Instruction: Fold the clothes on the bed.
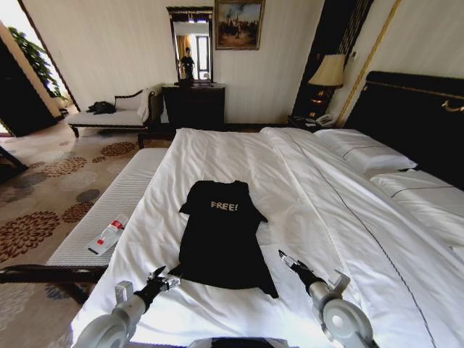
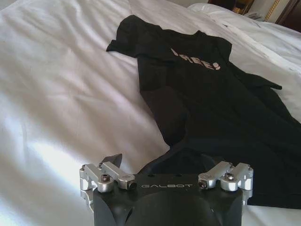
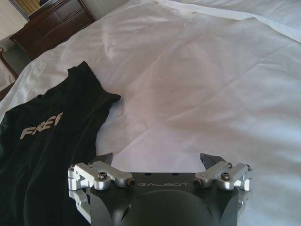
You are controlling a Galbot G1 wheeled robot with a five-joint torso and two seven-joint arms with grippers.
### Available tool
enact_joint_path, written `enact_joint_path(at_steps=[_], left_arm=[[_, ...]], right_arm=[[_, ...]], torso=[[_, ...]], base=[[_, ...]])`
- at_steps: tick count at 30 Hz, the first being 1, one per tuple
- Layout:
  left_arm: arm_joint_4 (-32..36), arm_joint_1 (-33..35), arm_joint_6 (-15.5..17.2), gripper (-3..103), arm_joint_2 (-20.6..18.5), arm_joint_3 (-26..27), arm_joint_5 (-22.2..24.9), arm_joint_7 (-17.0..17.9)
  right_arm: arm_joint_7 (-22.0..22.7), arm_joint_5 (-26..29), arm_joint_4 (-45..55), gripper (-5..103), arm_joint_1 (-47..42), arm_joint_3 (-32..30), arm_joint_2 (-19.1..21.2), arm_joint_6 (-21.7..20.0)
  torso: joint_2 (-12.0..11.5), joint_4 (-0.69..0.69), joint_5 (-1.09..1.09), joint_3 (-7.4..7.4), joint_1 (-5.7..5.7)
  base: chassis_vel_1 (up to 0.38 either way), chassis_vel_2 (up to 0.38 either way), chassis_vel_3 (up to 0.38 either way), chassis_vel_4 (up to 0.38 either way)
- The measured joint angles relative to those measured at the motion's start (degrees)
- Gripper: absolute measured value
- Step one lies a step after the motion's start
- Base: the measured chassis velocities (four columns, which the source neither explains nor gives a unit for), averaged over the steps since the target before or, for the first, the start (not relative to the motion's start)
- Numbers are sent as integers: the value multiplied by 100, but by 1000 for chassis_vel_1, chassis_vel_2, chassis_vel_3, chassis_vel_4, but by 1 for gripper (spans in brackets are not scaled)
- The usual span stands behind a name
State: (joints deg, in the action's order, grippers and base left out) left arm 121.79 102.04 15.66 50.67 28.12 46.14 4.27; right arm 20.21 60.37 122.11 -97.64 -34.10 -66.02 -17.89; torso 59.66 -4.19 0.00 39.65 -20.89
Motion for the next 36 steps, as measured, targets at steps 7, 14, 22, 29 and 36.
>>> enact_joint_path(at_steps=[7,14,22,29,36], left_arm=[[-118,-192,1,75,112,-122,-75,-38],[-100,-233,1,48,195,-203,-101,-29],[-127,-302,-30,21,287,-297,-147,33],[-133,-307,-40,2,314,-287,-130,55],[-147,-190,-46,0,359,-79,-32,61]], right_arm=[[96,109,23,100,-53,36,-101,-55],[192,370,177,100,-253,10,-198,-206],[219,520,309,100,-584,69,-538,-348],[237,593,326,100,-699,88,-676,-365],[322,785,520,100,-818,174,-899,-442]], torso=[[0,0,0,0,0],[0,0,0,0,0],[0,0,0,0,0],[0,0,0,0,0],[0,0,-1,0,0]], base=[[0,0,0,0],[0,0,0,0],[0,0,0,0],[0,0,0,0],[0,0,0,0]])
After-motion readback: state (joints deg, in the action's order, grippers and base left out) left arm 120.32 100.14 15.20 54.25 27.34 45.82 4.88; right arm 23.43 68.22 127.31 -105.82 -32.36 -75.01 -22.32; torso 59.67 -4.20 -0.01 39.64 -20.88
